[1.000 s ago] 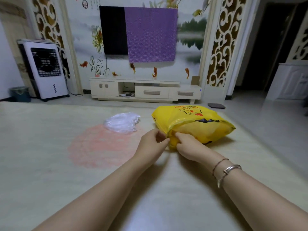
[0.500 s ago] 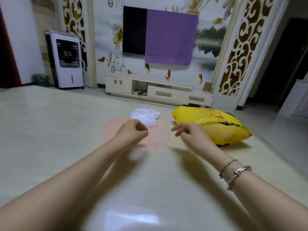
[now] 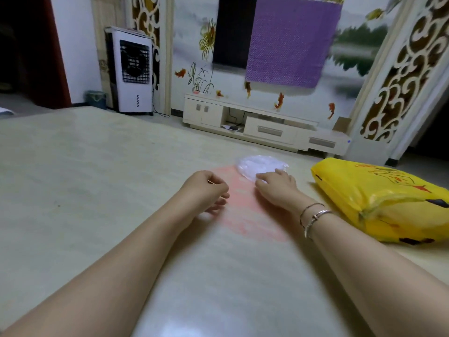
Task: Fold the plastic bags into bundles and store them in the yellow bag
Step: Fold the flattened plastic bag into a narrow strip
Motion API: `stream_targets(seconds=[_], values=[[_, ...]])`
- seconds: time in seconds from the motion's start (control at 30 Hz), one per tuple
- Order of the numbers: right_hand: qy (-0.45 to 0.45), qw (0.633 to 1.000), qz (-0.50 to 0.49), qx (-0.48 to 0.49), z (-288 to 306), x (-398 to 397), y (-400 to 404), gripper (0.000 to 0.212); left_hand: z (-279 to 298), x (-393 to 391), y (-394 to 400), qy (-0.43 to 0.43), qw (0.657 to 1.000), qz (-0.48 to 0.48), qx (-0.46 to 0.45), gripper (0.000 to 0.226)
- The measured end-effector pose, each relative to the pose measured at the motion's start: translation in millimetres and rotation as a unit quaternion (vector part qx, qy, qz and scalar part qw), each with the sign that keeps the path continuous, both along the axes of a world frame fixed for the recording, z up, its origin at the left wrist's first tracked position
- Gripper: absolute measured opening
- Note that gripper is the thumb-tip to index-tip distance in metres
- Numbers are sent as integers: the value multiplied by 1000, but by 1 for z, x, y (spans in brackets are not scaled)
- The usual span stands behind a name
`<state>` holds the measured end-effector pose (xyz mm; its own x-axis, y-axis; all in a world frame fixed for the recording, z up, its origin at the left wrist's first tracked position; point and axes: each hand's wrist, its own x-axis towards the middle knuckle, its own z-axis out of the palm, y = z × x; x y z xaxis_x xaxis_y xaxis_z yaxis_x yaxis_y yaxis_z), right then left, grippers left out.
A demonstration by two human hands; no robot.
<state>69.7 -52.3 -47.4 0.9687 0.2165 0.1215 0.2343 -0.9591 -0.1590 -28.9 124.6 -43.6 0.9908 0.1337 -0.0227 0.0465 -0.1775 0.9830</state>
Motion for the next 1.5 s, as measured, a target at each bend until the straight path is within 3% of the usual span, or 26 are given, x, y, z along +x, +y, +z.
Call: stream_targets(seconds=[0.17,0.27,0.37,0.43,0.57,0.67,0.77,0.8,0.87,0.93,1.03,1.13,1.23,1.37,1.43,1.5], values=[[-42,998,15,46,5,-11,0,29,5,-2,-3,2,1000,7,-8,5],[-65,983,55,162,19,-30,-3,32,9,-7,-5,-33,999,29,8,6],[-51,922,72,377,40,-65,-4,33,16,-15,-11,-92,995,43,24,12],[16,866,93,490,51,-88,-6,37,20,-21,-17,-126,991,31,18,21],[126,777,162,595,53,-114,-13,49,23,-31,-27,-144,989,-14,-15,27],[127,753,181,620,43,-120,-13,43,24,-37,-31,-126,987,-46,-89,17],[97,727,129,667,33,-117,-11,30,26,-41,-32,-118,981,-50,-144,9],[96,727,108,671,28,-114,-11,32,27,-42,-32,-119,979,-54,-157,6],[121,761,92,630,20,-112,-11,40,28,-45,-33,-118,975,-71,-177,6],[165,777,122,595,14,-114,-11,46,28,-46,-34,-115,972,-82,-188,7],[151,747,140,632,14,-118,-9,25,28,-47,-37,-118,974,-60,-182,12],[75,703,52,706,21,-113,-12,20,26,-43,-33,-111,980,3,-168,23],[11,686,-36,727,21,-103,-26,18,21,-40,-27,-115,989,49,-81,33],[-63,763,-74,639,20,-99,-33,20,20,-41,-27,-108,993,27,-37,34],[-49,777,-32,627,24,-106,-31,20,25,-43,-30,-80,993,5,-86,29],[12,772,45,633,28,-115,-29,20,28,-45,-31,-28,989,-7,-143,56]])
